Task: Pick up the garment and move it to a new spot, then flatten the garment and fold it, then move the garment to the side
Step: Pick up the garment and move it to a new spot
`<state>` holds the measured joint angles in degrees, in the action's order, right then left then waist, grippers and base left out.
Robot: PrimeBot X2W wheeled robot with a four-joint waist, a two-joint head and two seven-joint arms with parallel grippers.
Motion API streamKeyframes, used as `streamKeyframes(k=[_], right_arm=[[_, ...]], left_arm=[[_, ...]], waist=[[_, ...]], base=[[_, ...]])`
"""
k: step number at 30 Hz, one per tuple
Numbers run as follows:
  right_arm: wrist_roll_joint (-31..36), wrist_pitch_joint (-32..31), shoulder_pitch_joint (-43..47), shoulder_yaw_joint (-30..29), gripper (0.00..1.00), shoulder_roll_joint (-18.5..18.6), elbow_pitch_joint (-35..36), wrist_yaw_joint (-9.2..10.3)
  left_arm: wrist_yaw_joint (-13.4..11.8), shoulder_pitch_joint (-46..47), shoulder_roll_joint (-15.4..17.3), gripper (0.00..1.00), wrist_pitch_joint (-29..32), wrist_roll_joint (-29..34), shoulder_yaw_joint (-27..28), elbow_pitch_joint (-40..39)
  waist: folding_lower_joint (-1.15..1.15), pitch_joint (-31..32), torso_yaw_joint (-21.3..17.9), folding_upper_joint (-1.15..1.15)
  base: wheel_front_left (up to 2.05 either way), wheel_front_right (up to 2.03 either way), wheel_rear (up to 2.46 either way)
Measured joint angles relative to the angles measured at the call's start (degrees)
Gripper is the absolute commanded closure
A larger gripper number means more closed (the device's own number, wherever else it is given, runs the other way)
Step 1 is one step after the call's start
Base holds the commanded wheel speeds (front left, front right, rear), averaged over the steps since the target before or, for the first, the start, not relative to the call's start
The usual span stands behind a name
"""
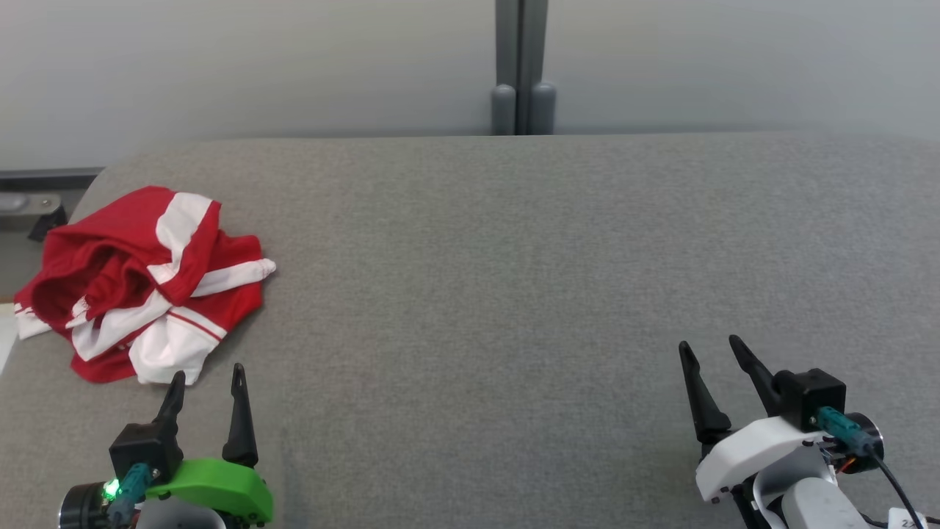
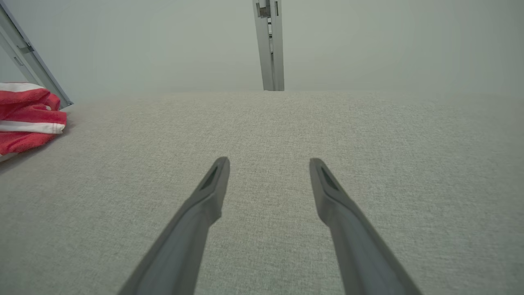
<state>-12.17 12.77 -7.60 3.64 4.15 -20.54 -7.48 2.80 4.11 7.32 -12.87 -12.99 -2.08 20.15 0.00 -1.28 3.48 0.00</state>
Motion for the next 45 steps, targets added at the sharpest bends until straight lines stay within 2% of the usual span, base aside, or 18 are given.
streamKeyframes(k=[6, 16, 24, 28, 33, 38, 45], right_arm=[[2.1, 0.7, -0.8, 2.2, 0.0, -0.2, -0.9, 0.0], [5.7, 1.8, -4.0, 5.8, 0.0, -0.9, -2.8, -0.01], [6.2, 2.2, -5.2, 8.4, 0.0, -1.2, -4.4, -0.01], [5.6, 2.2, -6.0, 8.9, 0.0, -1.3, -4.8, -0.01], [5.6, 2.2, -6.9, 9.7, 0.0, -0.7, -5.2, -0.01], [5.7, 2.3, -8.3, 10.1, 0.0, -0.1, -5.1, -0.01], [6.7, 2.3, -10.9, 11.0, 0.0, 0.5, -3.9, -0.01]], left_arm=[[0.3, 0.1, -0.6, 0.0, -0.7, 2.2, 2.9, 0.8], [1.3, 0.0, -1.3, 0.0, -1.7, 5.6, 8.4, 2.7], [3.2, -0.1, -2.9, 0.0, -2.2, 5.7, 12.0, 4.8], [3.8, -0.1, -3.2, 0.0, -2.2, 5.6, 13.0, 5.6], [4.5, 1.7, -3.4, 0.0, -2.3, 3.3, 13.2, 6.2], [4.6, 6.7, -0.6, 0.0, -2.3, -1.5, 8.7, 5.7], [4.6, 18.8, 8.9, 0.0, -2.3, -10.6, -0.2, 7.8]], waist=[[0.0, -0.8, 4.8, 0.0], [0.0, -2.7, 15.4, 0.0], [0.0, -4.5, 23.3, 0.0], [0.0, -5.5, 25.8, 0.0], [0.0, -7.4, 26.4, 0.0], [0.0, -9.6, 25.0, 0.0], [0.0, -13.0, 22.6, 0.0]], base=[[0.0, 0.0, 0.0], [0.0, 0.0, 0.0], [0.0, 0.0, 0.0], [0.0, 0.0, 0.0], [0.0, 0.0, 0.0], [0.0, 0.0, 0.0], [0.0, 0.0, 0.0]])
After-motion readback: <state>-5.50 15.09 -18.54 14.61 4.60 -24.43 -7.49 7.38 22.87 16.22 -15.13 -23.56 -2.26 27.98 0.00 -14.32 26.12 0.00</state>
